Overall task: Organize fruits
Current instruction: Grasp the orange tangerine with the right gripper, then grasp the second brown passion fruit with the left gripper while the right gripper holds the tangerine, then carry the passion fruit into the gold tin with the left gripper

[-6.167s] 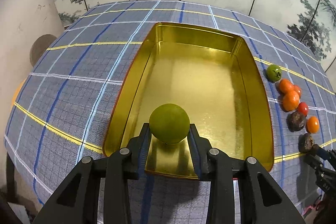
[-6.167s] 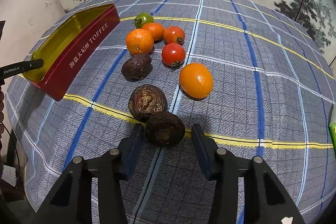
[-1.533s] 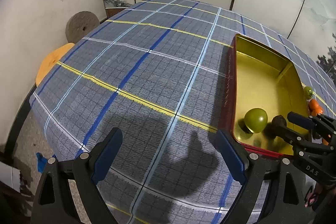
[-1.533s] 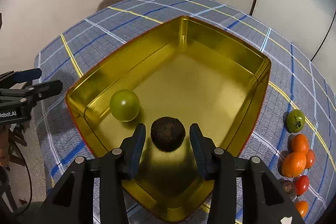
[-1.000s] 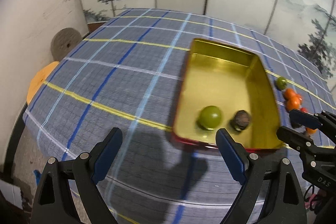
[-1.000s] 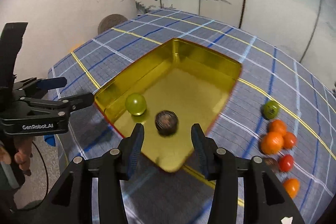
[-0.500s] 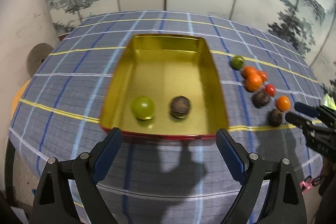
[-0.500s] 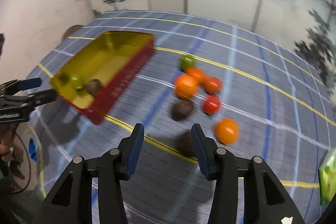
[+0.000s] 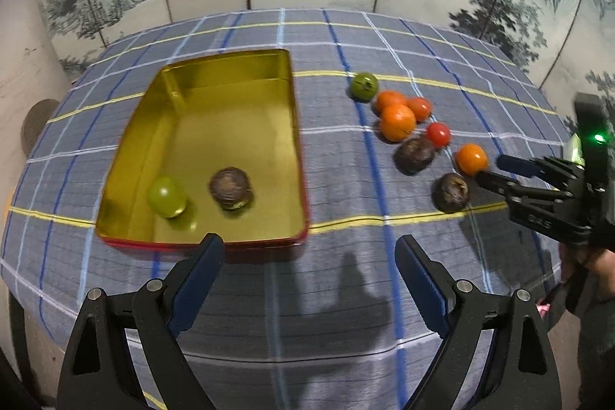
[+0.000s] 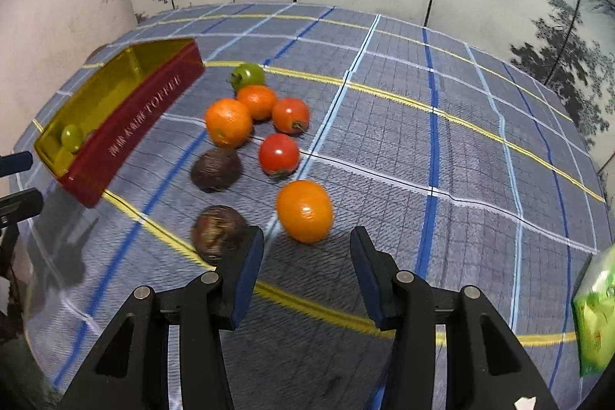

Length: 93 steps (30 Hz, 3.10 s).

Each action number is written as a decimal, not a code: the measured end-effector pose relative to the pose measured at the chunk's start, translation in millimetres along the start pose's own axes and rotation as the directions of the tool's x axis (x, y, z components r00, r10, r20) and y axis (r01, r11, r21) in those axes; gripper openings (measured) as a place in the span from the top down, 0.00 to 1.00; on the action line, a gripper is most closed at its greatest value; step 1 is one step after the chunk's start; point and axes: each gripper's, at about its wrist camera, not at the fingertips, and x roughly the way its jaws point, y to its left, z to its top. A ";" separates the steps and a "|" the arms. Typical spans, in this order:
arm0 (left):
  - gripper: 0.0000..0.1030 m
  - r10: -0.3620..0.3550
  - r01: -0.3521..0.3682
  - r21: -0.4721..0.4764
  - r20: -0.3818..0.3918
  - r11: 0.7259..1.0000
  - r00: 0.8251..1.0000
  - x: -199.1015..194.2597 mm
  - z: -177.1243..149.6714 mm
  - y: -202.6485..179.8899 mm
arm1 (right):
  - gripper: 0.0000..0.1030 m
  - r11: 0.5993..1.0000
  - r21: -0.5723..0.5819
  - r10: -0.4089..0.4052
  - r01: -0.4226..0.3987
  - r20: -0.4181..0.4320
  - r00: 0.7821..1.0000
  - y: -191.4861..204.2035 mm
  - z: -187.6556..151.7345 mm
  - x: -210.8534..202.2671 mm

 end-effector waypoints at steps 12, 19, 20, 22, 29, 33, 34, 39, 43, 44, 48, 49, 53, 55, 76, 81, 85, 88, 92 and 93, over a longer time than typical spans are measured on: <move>0.12 0.002 -0.002 0.029 -0.024 1.000 1.000 22.6 6.7 -36.1 | 0.59 0.997 -0.056 0.048 -0.048 -0.005 0.999 -4.0 8.1 30.3; 0.12 -0.009 0.010 0.038 -0.026 0.999 1.000 29.6 13.5 -52.2 | 0.69 0.996 -0.054 0.065 -0.064 0.019 0.998 -1.4 7.8 29.7; 0.12 -0.009 0.010 0.042 -0.025 0.999 1.000 31.4 13.8 -55.3 | 0.70 0.997 -0.049 0.068 -0.067 0.023 0.997 -2.0 6.9 29.2; 0.12 -0.011 0.013 0.045 -0.031 0.999 0.999 34.9 14.5 -59.5 | 0.70 0.997 -0.039 0.060 -0.059 0.028 0.998 -3.5 4.4 27.6; 0.12 -0.028 0.028 0.016 -0.031 0.999 0.999 45.4 21.4 -69.9 | 0.70 0.998 0.044 -0.037 0.036 0.028 0.999 -20.4 -11.7 16.6; 0.12 -0.033 0.033 0.003 -0.037 0.999 0.999 51.4 23.5 -75.3 | 0.70 0.992 0.109 -0.070 0.066 0.026 0.997 -31.5 -23.9 8.5; 0.12 -0.034 0.034 0.002 -0.041 0.999 0.999 53.1 23.7 -77.0 | 0.70 0.990 0.123 -0.077 0.073 0.026 0.997 -34.0 -27.6 6.0; 0.12 -0.045 0.045 -0.005 -0.047 0.999 0.998 57.4 24.2 -83.9 | 0.70 0.980 0.171 -0.102 0.096 0.024 0.995 -46.2 -41.9 -4.4; 0.12 -0.066 0.066 0.003 -0.061 0.998 0.996 62.2 24.7 -93.2 | 0.70 0.972 0.205 -0.124 0.116 0.026 0.992 -53.2 -50.9 -9.9; 0.12 -0.069 0.069 0.006 -0.062 0.998 0.996 63.3 24.8 -95.6 | 0.70 0.970 0.217 -0.124 0.114 0.029 0.992 -54.9 -52.9 -11.2; 0.12 -0.074 0.075 0.015 -0.072 0.997 0.995 69.7 26.3 -106.5 | 0.70 0.967 0.230 -0.121 0.109 0.040 0.992 -56.1 -57.7 -13.5; 0.12 -0.076 0.078 0.018 -0.076 0.997 0.994 71.8 27.0 -109.7 | 0.70 0.967 0.228 -0.123 0.110 0.041 0.992 -55.7 -58.5 -13.7; 0.18 -0.062 0.064 0.030 -0.081 0.997 0.995 79.4 28.8 -117.2 | 0.69 0.967 0.231 -0.120 0.107 0.044 0.992 -54.3 -59.5 -14.1; 0.24 -0.060 0.063 0.032 -0.091 0.997 0.994 84.0 28.9 -120.1 | 0.69 0.967 0.233 -0.118 0.104 0.047 0.992 -54.7 -59.9 -14.6; 0.60 -0.067 0.074 0.057 -0.109 0.996 0.992 89.8 23.5 -109.5 | 0.69 0.965 0.236 -0.125 0.110 0.050 0.991 -54.2 -60.9 -14.0; 0.60 -0.056 0.063 0.071 -0.096 0.996 0.994 80.4 21.2 -101.1 | 0.69 0.964 0.237 -0.132 0.117 0.048 0.990 -53.8 -60.7 -14.0; 0.60 -0.057 0.063 0.072 -0.085 0.995 0.995 70.8 20.6 -93.5 | 0.69 0.965 0.230 -0.142 0.128 0.045 0.989 -52.6 -60.3 -13.8; 0.60 -0.052 0.057 0.080 -0.071 0.995 0.996 63.7 21.2 -88.5 | 0.69 0.965 0.225 -0.146 0.134 0.040 0.988 -51.4 -59.7 -13.4; 0.60 -0.046 0.050 0.081 -0.048 0.995 0.998 55.8 22.4 -80.7 | 0.69 0.965 0.223 -0.154 0.141 0.040 0.987 -49.3 -59.8 -13.0; 0.60 -0.045 0.048 0.082 -0.045 0.995 0.998 54.4 22.6 -78.9 | 0.69 0.965 0.222 -0.155 0.143 0.040 0.987 -49.1 -59.8 -12.9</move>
